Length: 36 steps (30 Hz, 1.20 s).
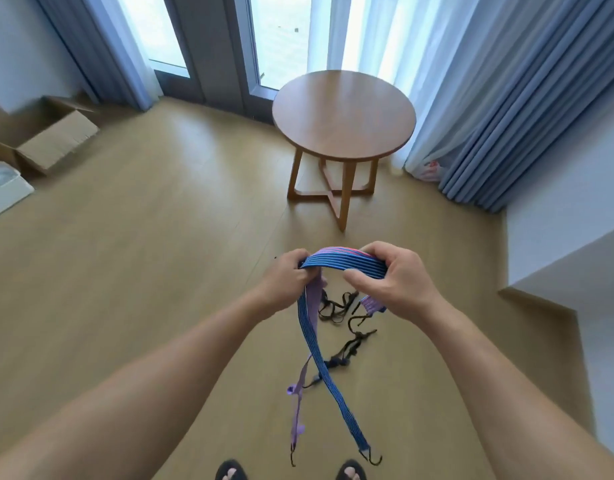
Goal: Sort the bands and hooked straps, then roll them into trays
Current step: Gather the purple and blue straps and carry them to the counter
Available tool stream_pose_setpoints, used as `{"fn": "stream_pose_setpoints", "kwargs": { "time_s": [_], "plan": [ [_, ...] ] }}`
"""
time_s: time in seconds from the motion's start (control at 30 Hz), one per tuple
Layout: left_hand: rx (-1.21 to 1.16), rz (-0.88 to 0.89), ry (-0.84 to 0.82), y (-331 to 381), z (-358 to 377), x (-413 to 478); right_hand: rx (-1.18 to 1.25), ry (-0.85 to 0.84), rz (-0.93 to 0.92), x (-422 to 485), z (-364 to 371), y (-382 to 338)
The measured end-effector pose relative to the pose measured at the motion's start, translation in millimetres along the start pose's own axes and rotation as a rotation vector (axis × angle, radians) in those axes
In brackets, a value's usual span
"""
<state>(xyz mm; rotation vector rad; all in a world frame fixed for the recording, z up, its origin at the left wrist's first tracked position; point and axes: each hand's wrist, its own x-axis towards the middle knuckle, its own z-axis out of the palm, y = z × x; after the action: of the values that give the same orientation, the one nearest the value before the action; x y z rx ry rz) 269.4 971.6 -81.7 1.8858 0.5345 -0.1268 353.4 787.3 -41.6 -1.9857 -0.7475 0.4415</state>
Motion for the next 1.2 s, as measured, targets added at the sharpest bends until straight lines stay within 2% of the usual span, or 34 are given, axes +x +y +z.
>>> {"fn": "stream_pose_setpoints", "kwargs": {
  "time_s": [0.17, 0.27, 0.43, 0.53, 0.6, 0.67, 0.83, 0.97, 1.07, 1.13, 1.2],
  "plan": [
    [-0.263, -0.065, -0.261, 50.5, 0.0, -56.6, 0.010, 0.142, 0.026, -32.6, -47.8, -17.5],
    [-0.403, -0.121, -0.303, 86.2, 10.5, -79.7, -0.015, 0.169, 0.005, -47.0, -65.0, -24.7],
    [-0.702, -0.111, -0.290, 153.1, 38.7, -96.8, -0.158, 0.257, -0.035, -72.1, -85.4, -33.4],
    [-0.763, -0.134, -0.233, 193.5, 53.9, -101.4, 0.042, 0.318, -0.029, -96.4, -96.4, -43.8],
    [-0.806, -0.153, -0.189, 215.7, 60.4, -103.3, 0.192, 0.246, -0.002, -108.5, -97.0, -50.3],
    [-0.865, -0.165, -0.184, 232.1, 64.5, -104.6, 0.216, 0.178, 0.045, -113.6, -92.3, -53.2],
    [-0.944, -0.036, -0.181, 252.3, 56.1, -99.2, 0.220, 0.345, 0.105, -108.5, -86.8, -64.1],
    [-0.969, 0.093, -0.304, 264.2, 55.1, -88.3, 0.240, 0.468, 0.113, -95.2, -89.1, -86.8],
    [-0.998, 0.122, -0.380, 275.9, 53.0, -79.9, 0.191, 0.570, 0.172, -86.9, -84.7, -101.1],
    [-0.919, 0.168, -0.371, 279.4, 45.0, -71.0, 0.080, 0.605, 0.209, -85.7, -86.0, -105.5],
    [-0.742, 0.245, -0.282, 278.1, 34.6, -60.8, 0.017, 0.582, 0.233, -90.6, -90.9, -108.2]
  ]
}}
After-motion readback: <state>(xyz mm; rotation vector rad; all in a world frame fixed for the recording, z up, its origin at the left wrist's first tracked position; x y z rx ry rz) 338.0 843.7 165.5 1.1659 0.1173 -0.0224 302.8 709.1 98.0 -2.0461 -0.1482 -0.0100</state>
